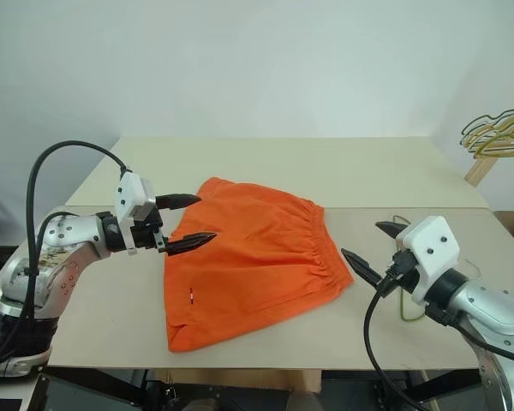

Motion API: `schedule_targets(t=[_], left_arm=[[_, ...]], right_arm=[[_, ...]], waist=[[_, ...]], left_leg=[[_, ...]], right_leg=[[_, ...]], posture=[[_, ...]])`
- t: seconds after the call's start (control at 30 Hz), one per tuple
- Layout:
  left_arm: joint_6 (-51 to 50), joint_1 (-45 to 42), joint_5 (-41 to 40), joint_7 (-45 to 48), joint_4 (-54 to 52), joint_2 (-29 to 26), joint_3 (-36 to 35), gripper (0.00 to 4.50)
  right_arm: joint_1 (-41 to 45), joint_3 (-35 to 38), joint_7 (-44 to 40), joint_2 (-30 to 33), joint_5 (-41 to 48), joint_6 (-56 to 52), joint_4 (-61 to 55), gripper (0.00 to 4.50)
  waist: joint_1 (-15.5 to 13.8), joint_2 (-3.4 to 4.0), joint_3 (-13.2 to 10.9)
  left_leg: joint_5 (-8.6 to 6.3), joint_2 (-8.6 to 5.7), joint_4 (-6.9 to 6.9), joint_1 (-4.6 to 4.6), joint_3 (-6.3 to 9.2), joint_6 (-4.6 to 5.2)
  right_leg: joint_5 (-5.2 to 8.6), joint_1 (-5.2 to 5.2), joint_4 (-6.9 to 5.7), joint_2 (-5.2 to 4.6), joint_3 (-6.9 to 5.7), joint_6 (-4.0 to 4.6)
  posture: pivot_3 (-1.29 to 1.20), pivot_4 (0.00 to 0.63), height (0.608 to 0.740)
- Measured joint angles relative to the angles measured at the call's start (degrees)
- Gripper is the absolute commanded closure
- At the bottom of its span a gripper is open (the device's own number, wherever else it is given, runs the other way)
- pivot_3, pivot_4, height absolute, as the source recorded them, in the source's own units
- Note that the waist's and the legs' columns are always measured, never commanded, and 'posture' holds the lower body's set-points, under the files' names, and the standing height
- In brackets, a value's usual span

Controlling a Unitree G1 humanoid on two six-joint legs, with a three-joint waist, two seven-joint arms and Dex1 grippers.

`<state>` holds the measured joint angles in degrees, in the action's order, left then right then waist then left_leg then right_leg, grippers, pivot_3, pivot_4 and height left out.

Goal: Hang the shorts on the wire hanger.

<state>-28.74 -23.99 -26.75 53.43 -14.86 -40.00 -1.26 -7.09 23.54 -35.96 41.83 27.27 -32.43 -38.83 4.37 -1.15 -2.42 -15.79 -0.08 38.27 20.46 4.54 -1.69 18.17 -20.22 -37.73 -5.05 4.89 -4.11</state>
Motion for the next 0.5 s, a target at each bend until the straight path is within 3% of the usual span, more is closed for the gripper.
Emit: schedule_targets(t=[0.5], left_arm=[[-0.2,0.0,-0.3,0.2,0.0,-0.4,0.1,0.0]], right_arm=[[1.9,-0.2,-0.1,0.0,0.0,0.0,0.3,0.02]], waist=[[0.0,0.0,0.0]], left_leg=[[0.0,0.0,0.0,0.0,0.0,0.0]], right_leg=[[0.0,0.0,0.0,0.0,0.0,0.0]], posture=[[-0.12,0.0,0.74]])
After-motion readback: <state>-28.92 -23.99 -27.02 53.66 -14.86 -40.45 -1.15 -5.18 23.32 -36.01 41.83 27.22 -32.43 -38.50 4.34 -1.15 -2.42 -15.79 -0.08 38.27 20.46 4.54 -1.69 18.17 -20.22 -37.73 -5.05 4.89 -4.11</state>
